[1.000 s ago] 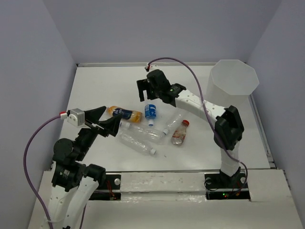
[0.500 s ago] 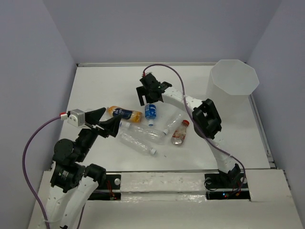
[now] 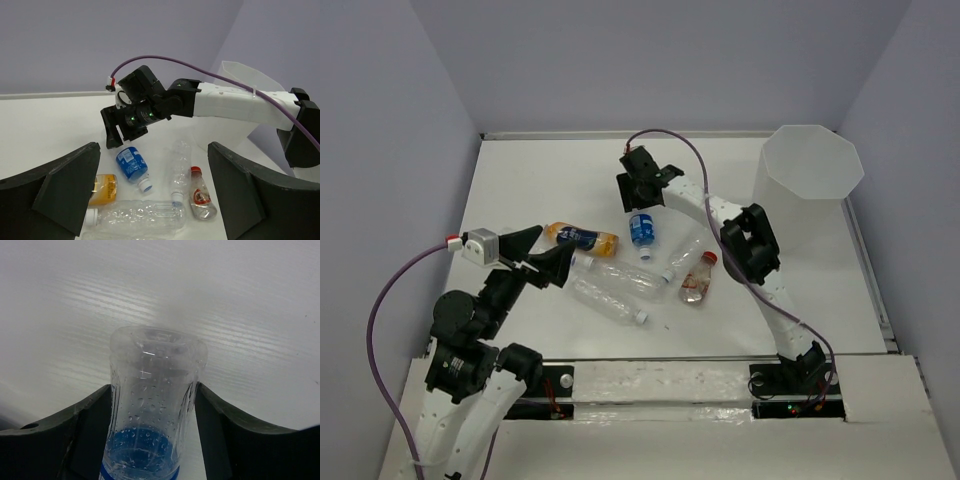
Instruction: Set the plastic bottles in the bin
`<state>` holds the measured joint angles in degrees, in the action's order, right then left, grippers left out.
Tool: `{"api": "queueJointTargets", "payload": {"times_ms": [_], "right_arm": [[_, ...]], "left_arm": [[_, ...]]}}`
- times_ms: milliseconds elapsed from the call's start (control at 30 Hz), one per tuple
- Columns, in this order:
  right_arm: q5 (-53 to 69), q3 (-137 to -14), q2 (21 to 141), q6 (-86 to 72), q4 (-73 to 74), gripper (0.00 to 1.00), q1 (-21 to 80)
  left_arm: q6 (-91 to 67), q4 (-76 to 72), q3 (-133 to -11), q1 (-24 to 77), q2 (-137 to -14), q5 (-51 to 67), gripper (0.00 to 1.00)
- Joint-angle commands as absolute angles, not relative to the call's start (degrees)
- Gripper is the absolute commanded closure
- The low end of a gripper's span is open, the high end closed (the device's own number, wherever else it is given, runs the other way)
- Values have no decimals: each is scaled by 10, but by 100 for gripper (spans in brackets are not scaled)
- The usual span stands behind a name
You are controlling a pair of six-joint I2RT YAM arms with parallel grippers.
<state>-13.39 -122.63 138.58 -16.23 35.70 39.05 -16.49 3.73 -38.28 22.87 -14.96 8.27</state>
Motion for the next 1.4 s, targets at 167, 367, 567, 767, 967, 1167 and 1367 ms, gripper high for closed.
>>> {"api": "queueJointTargets", "payload": {"times_ms": [167, 367, 567, 767, 967, 1167, 1367], "right_arm": [[-186, -1254, 1315, -117, 295, 59, 394], [-241, -1182, 1127, -60, 200, 59, 388], [-359, -1054, 915, 27, 42, 59, 355], [-456, -965, 803, 100, -91, 61, 243], [-493, -874, 764, 246, -264, 61, 169], [-485, -793, 792, 230, -268, 60, 127], [-468, -748, 776, 150, -230, 43, 127]], "left_arm": [[-156, 13, -403, 226, -173, 80, 1], [-158, 11, -402, 226, -178, 83, 1], [-170, 4, -396, 225, -167, 83, 1], [-173, 5, -396, 228, -153, 76, 1], [-172, 5, -394, 238, -152, 72, 1], [-173, 11, -394, 241, -152, 52, 1], [-176, 20, -395, 243, -163, 30, 1]]}}
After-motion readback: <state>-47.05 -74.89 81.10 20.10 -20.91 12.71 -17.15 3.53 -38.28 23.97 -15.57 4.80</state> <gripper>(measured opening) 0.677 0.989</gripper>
